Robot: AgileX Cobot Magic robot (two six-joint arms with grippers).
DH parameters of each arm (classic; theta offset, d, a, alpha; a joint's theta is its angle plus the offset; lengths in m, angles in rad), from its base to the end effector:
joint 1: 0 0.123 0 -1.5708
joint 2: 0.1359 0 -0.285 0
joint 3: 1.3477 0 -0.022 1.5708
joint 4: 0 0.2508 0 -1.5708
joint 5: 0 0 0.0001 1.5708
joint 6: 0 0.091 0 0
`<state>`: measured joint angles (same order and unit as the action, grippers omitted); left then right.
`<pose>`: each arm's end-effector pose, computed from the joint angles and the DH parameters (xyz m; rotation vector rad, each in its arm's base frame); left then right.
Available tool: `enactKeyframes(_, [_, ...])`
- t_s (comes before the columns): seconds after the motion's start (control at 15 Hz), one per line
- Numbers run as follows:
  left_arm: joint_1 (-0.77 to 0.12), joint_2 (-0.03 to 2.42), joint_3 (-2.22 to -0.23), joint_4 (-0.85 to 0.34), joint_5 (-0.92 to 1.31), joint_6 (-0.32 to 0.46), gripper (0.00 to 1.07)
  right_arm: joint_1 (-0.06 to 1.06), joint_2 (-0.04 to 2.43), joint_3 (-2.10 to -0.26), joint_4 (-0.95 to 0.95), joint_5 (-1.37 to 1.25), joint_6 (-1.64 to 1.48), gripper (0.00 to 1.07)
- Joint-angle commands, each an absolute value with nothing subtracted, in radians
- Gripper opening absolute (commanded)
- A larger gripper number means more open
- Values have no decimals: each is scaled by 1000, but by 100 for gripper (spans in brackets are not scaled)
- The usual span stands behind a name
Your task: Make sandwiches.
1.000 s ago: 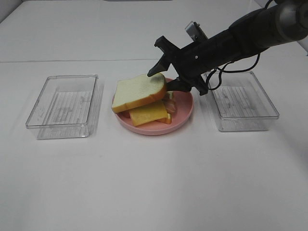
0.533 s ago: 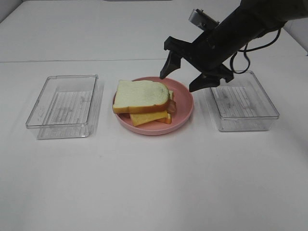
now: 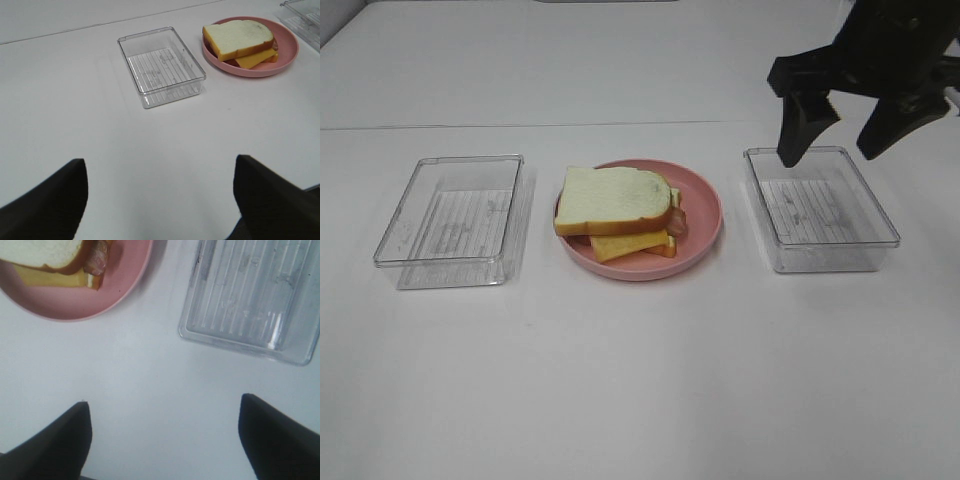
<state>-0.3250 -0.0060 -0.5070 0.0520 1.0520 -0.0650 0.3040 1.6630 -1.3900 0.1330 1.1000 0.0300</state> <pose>-0.0047 0.0059 0.2800 0.2602 2.0097 -0.1850 0.3218 0.1122 0.2893 -0.3304 2.8525 0.2487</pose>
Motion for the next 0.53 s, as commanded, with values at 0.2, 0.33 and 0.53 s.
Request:
enactKeyframes(0.2, [-325, -26, -502, 53, 1042, -63, 77, 303, 1263, -1124, 117, 1129, 39, 76])
enactKeyframes(0.33, [-325, -26, -502, 53, 1042, -63, 77, 303, 1126, -1009, 117, 1129, 39, 76])
enactKeyframes(0.53, [-325, -26, -502, 52, 1042, -60, 77, 303, 872, -784, 96, 1133, 39, 76])
